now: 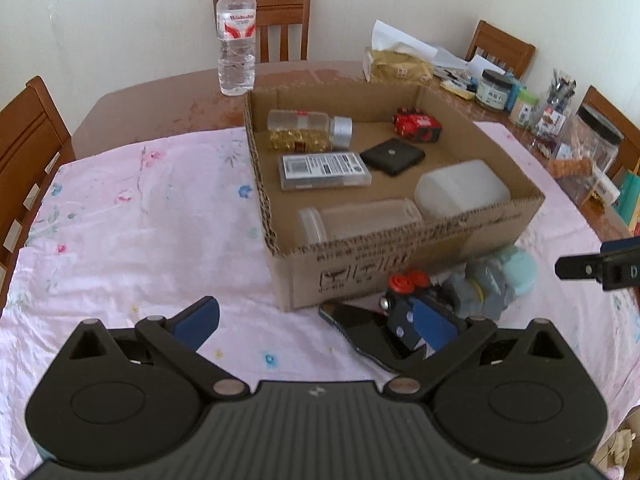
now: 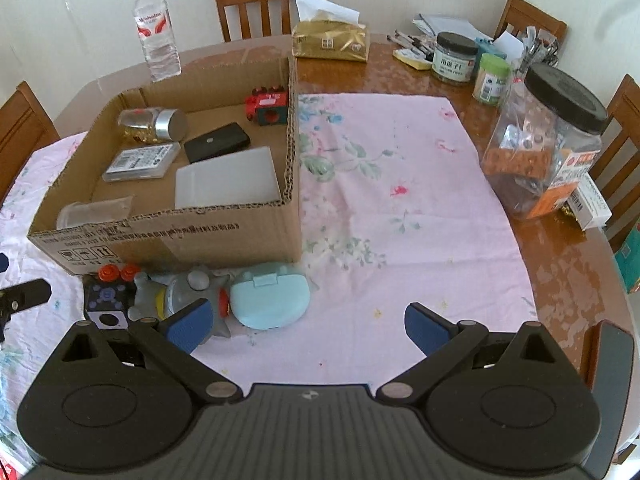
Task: Organize rigid objects
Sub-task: 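Move left tool to the black cube toy while right tool approaches the light blue round case, then grasp the black cube toy with red buttons with left tool while right tool grasps the blue case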
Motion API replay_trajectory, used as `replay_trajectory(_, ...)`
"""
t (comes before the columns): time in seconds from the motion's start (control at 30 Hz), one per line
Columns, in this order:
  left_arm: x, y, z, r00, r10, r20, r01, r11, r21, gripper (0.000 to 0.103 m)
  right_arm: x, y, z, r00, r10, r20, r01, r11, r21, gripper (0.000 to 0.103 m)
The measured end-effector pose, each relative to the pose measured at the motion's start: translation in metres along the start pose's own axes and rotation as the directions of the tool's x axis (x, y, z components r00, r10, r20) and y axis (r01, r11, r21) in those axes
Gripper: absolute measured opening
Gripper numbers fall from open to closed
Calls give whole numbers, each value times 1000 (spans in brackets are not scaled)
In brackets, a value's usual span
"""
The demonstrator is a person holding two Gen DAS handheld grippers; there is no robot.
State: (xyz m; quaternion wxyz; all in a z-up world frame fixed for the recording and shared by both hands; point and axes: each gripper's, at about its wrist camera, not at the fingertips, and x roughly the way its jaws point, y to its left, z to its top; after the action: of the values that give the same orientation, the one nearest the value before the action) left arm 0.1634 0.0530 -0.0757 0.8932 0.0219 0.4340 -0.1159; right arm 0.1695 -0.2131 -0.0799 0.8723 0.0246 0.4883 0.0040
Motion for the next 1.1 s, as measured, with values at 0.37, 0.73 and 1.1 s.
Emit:
replay_trajectory(0.37, 3, -12, -12, 1000, 2, -25, -2, 1000, 3, 102, 46, 9, 15, 1000, 2, 11, -2, 999, 35, 103)
replay_trajectory(0.73, 4, -19, -16, 999, 6, -45, -5, 1000, 21, 102, 71, 7, 8, 999, -49, -20, 50, 998, 45, 103)
replay_trajectory(1.1, 13, -37, -9, 998, -33, -46, 36, 998, 57, 102, 61, -20, -17, 997, -73, -25, 72, 997, -21, 103)
